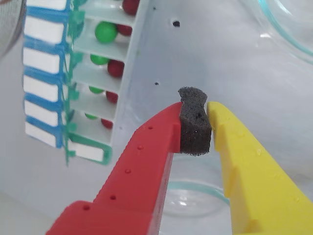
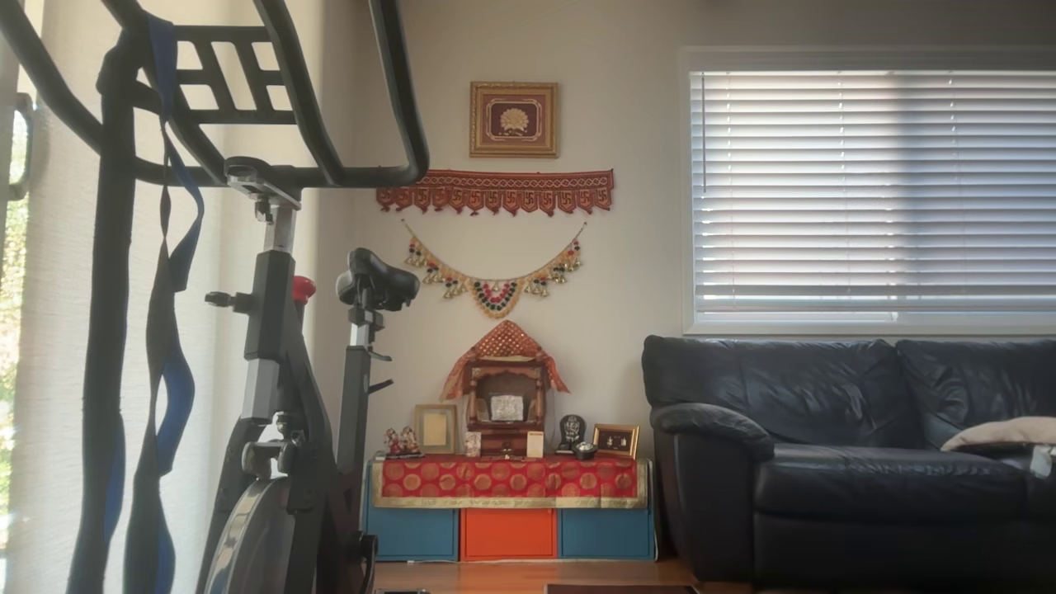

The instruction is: Sort medicines into box.

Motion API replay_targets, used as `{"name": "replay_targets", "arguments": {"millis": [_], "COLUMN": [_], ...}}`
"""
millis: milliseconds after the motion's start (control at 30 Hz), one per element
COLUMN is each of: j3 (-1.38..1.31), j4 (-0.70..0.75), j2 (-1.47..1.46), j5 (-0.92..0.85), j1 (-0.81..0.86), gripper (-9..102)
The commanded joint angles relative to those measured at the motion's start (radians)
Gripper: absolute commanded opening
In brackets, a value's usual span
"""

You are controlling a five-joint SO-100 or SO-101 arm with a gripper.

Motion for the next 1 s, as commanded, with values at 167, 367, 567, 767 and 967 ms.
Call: {"name": "replay_targets", "arguments": {"millis": [167, 367, 567, 767, 967], "j3": [0.543, 0.977, 1.138, 1.373, 1.557], "j4": [-0.305, -0.618, -0.758, -0.890, -0.686], "j2": [0.423, 0.638, 0.655, 0.831, 1.241], "j5": [-0.080, -0.198, -0.189, -0.146, -0.187], "j1": [-0.137, -0.186, -0.209, -0.222, -0.216], "gripper": [1, 1, 1, 1, 1]}}
